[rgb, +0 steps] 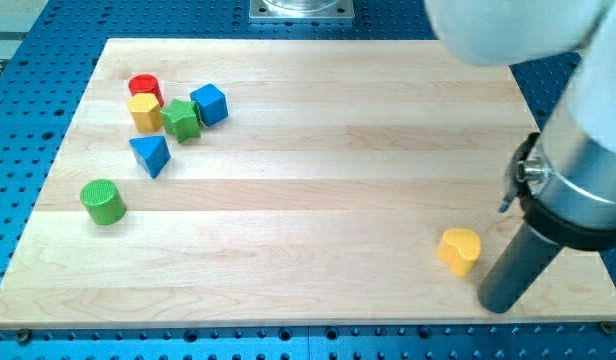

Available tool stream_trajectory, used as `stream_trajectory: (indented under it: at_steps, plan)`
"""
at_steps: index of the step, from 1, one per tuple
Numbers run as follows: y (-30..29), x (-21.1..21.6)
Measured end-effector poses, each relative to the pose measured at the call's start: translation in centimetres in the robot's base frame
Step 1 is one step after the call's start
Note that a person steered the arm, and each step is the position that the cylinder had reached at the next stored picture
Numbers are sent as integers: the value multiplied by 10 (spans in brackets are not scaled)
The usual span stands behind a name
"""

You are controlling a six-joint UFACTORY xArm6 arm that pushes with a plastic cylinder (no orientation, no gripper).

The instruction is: Place the heart at the top of the cube

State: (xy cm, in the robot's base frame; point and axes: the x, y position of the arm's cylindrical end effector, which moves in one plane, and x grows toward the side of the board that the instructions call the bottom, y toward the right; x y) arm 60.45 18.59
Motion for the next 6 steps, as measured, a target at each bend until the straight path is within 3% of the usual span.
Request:
stream_trajectory:
  at_steps: [1, 2, 3, 5, 6]
  plan:
    - [-63, -63]
    - [-180, -127]
    - [-221, -173]
    - [-260, -276]
    - [-222, -284]
